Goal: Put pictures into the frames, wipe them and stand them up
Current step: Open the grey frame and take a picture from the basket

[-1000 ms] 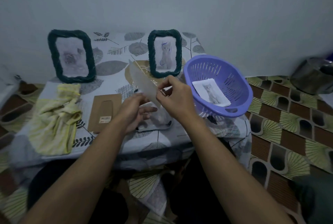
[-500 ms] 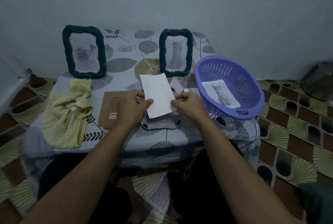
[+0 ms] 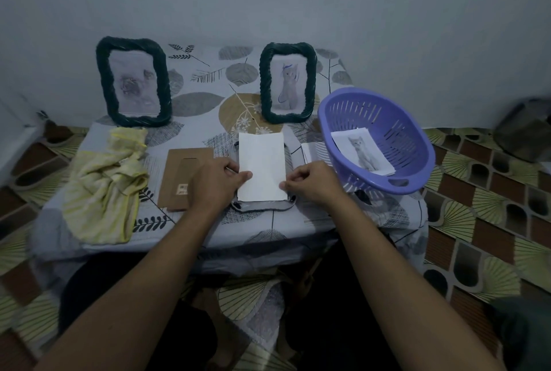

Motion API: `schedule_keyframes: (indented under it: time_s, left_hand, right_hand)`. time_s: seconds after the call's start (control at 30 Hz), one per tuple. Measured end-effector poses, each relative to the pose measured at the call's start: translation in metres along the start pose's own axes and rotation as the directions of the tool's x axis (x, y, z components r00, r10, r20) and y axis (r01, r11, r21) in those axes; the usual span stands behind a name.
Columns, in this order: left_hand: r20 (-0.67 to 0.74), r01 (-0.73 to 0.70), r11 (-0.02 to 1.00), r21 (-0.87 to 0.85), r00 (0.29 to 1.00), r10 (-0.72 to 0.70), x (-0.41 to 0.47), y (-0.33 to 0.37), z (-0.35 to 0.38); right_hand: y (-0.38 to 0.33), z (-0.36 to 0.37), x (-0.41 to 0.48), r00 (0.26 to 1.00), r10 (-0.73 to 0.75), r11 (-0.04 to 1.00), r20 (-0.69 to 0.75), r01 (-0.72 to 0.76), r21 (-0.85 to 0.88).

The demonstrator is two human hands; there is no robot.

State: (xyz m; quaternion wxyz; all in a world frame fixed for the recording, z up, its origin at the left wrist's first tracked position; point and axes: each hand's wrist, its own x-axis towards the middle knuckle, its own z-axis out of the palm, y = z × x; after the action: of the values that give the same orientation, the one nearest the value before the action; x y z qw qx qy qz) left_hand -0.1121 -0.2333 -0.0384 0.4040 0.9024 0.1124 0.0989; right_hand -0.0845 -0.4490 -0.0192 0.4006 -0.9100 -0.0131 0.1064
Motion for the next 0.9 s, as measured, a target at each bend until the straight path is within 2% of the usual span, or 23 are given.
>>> schedule_keyframes:
  time_s: [0.2, 0.5, 0.9]
  left_hand:
    - [-0.007, -0.015, 0.999, 0.046, 1.000, 0.016, -0.0019, 0.0026, 0.0025]
    - [-0.037, -0.005, 0.995, 0.104, 0.999, 0.009, -0.0068, 0.0036, 0.0021]
    - [-0.007, -0.017, 0.988, 0.152, 1.000, 0.018, -0.0069, 0.0018, 0.0000]
  right_hand:
    - [0.0051, -0.0002, 0.0024, 1.000, -0.020, 0.998, -0.017, 0.019, -0.058]
    - [0.0089, 0.0012, 0.0037, 0.999, -0.025, 0.999, -0.030, 0.025, -0.021]
    - [0.0044, 0.0026, 0.0025, 0.999, -0.029, 0.995, -0.021, 0.026, -0.092]
